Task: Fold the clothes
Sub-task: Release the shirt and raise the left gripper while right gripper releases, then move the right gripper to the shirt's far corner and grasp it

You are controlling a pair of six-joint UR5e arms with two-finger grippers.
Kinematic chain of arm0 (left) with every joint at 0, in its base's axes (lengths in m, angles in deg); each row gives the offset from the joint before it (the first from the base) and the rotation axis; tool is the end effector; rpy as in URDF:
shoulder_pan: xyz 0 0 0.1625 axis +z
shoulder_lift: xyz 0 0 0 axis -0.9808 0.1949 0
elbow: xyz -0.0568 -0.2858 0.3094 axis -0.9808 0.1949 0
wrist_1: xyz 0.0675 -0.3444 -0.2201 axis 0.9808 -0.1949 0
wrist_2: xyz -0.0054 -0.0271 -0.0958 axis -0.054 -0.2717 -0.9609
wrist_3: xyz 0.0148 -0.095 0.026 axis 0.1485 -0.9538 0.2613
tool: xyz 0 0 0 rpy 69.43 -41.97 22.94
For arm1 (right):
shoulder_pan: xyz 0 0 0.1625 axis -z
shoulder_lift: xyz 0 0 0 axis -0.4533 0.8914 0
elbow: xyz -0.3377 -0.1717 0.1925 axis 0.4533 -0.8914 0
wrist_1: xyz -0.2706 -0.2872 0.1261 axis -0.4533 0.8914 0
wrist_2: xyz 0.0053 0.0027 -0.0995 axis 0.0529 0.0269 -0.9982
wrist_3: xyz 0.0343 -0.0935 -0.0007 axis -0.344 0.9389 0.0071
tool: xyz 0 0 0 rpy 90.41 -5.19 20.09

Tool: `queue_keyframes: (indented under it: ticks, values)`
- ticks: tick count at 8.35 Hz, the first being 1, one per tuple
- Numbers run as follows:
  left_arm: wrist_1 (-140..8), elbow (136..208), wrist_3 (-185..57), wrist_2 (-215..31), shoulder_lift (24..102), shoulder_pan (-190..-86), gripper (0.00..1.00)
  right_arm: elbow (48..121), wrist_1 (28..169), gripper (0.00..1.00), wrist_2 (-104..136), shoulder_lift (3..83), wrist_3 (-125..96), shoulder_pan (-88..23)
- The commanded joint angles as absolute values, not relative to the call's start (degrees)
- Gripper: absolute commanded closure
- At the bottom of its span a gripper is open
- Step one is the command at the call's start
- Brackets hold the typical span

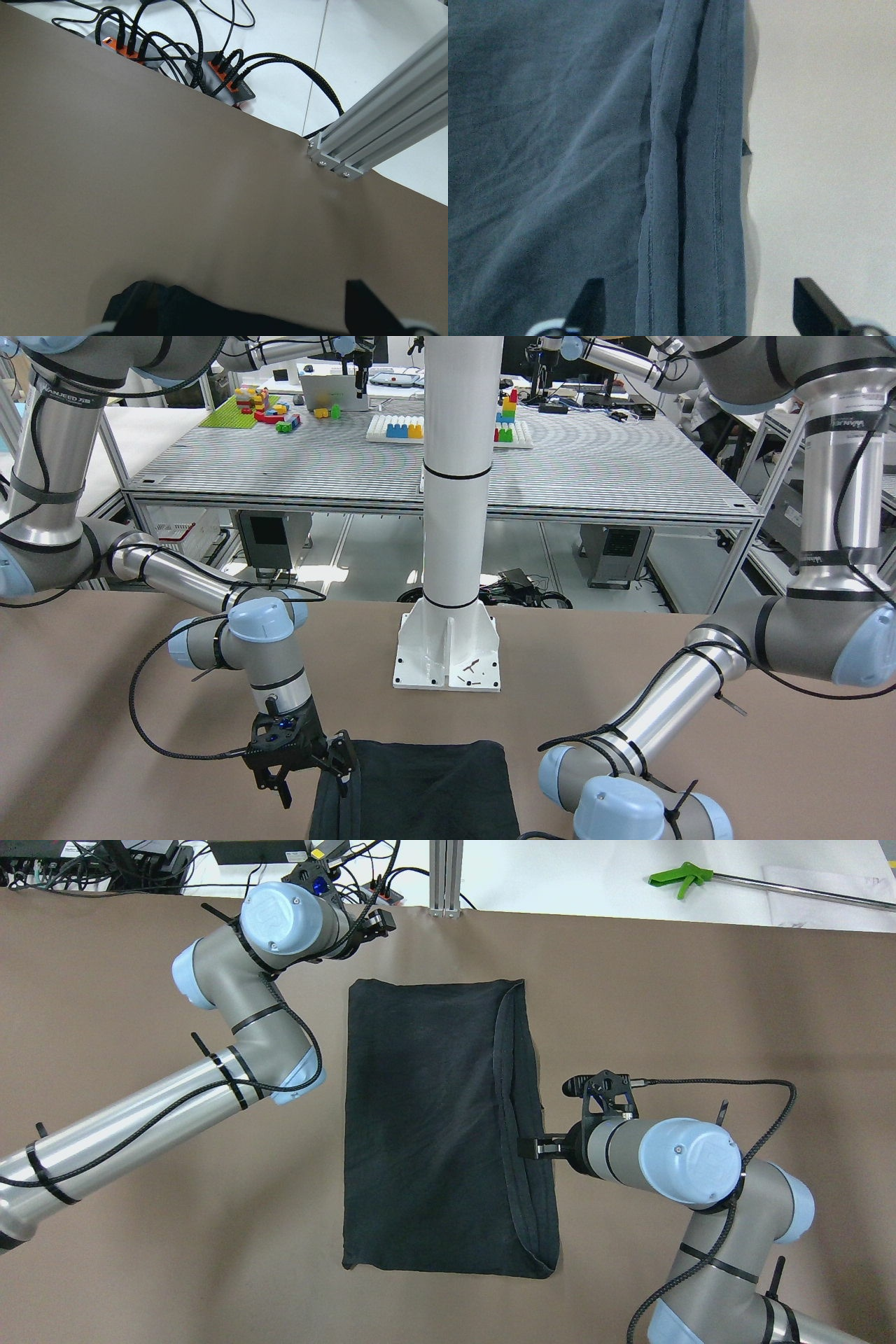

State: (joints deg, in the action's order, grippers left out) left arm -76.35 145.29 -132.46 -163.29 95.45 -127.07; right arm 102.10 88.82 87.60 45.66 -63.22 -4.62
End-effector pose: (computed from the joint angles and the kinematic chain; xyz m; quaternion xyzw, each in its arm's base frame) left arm 0.4494 -0.6980 0.2034 0.2250 0.4733 -0.2901 0.8008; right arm -0.4221 -0.4069 0.2891 0.2109 -0.4626 0.0300 0.8606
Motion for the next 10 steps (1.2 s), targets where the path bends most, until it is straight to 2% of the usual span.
queue_keyframes:
  ticks: [1,3,5,7,8,10]
  values:
    - [-76.16,157.37,-128.07,-165.55,84.9,-127.54,0.05,99.94,94.91,0.06,81.6,39.89,-54.88,-6.43]
    - [-75.99,164.25,-127.27,-166.69,79.51,-127.63,0.05,89.44,94.06,0.06,75.81,32.17,-54.52,-7.84]
    - [-75.99,164.54,-127.18,-166.61,78.79,-127.8,0.05,78.79,92.48,0.06,71.41,24.25,-54.7,-10.04]
    - [-76.07,164.54,-127.18,-166.52,78.26,-127.8,0.05,63.97,82.07,0.06,69.45,18.18,-55.05,-11.27]
    - [-75.99,164.54,-127.09,-166.52,78.26,-127.8,0.05,59.45,78.79,0.07,69.1,16.24,-55.05,-11.54]
    - [-75.99,164.54,-127.09,-166.52,78.35,-127.8,0.05,56.7,78.75,0.09,68.22,14.21,-55.05,-11.54]
